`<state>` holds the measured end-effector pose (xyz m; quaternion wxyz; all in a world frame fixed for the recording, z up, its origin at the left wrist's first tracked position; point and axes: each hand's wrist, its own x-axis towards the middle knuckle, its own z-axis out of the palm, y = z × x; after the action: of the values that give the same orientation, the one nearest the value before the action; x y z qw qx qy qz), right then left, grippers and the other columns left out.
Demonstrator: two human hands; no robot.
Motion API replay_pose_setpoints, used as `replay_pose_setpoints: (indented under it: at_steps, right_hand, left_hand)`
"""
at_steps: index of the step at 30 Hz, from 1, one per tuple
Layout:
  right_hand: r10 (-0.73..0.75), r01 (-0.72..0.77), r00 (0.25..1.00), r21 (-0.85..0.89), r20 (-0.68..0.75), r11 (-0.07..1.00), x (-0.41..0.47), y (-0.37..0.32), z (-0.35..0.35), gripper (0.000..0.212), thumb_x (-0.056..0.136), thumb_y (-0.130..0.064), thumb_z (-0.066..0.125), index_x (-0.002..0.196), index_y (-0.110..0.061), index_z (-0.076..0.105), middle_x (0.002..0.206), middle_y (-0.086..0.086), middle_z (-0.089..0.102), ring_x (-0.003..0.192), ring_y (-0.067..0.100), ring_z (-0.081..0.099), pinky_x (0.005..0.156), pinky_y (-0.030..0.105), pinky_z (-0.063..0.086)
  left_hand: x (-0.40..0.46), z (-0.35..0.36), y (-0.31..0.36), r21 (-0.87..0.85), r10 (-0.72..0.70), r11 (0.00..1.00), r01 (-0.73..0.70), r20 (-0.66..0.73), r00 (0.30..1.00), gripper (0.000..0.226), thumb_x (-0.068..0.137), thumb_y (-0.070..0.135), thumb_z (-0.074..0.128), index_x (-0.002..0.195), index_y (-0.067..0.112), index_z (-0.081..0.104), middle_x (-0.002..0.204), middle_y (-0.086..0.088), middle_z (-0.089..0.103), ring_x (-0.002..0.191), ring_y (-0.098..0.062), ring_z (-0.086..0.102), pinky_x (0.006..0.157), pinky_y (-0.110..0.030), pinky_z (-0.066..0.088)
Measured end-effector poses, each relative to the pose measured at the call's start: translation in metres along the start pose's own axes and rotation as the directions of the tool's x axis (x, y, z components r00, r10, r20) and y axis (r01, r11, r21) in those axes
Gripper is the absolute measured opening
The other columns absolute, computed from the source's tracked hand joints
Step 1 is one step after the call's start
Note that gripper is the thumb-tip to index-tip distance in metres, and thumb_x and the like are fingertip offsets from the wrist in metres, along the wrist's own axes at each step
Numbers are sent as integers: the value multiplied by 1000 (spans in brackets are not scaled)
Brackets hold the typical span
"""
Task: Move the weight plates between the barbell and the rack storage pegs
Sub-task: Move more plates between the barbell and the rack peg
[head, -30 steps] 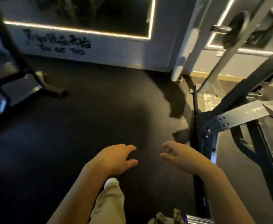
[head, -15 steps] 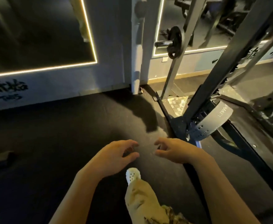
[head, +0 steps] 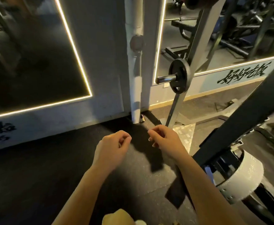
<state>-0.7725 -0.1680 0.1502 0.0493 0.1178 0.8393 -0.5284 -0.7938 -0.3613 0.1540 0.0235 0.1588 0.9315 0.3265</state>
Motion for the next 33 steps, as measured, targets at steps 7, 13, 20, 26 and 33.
replay_pose_setpoints:
  at_steps: [7, 13, 20, 26, 33]
  right_hand:
    - [174, -152, 974, 151, -144, 977, 132, 21, -58, 14, 94, -30, 56, 91, -20, 65, 84, 1, 67, 72, 11, 62, 64, 22, 47]
    - [274, -269, 942, 54, -195, 962, 241, 22, -89, 10, 94, -34, 56, 97, -26, 61, 96, -5, 64, 90, 12, 61, 83, 31, 51]
    - [375, -377, 880, 52, -292, 925, 302, 31, -141, 19, 92, -42, 56, 108, -31, 54, 106, -7, 60, 97, 13, 59, 88, 33, 51]
    - [352, -388, 882, -58, -313, 920, 352, 45, -171, 37, 94, -39, 55, 127, -23, 47, 114, -4, 51, 102, 12, 49, 85, 28, 42]
    - [300, -354, 902, -132, -311, 926, 404, 59, -210, 47, 95, -37, 53, 136, -17, 43, 130, 8, 52, 114, 22, 52, 88, 29, 40]
  left_hand:
    - [178, 39, -1, -61, 65, 997, -55, 173, 983, 16, 94, 38, 54, 105, 32, 63, 82, 13, 65, 73, -3, 61, 75, -28, 54]
    - [316, 50, -8, -103, 99, 992, -69, 320, 942, 13, 96, 36, 51, 106, 35, 60, 90, 10, 67, 78, -3, 61, 71, -16, 48]
    - [415, 74, 20, -130, 211, 977, -171, 430, 878, 21, 96, 38, 50, 113, 33, 60, 86, 17, 62, 80, 3, 57, 78, -19, 47]
    - [453, 76, 22, -84, 185, 983, -165, 445, 876, 18, 96, 39, 49, 112, 37, 58, 104, 12, 64, 91, -4, 59, 86, -20, 46]
    - [493, 87, 32, -97, 85, 994, -53, 362, 928, 20, 95, 38, 53, 115, 37, 52, 93, 14, 61, 83, -3, 62, 76, -17, 46]
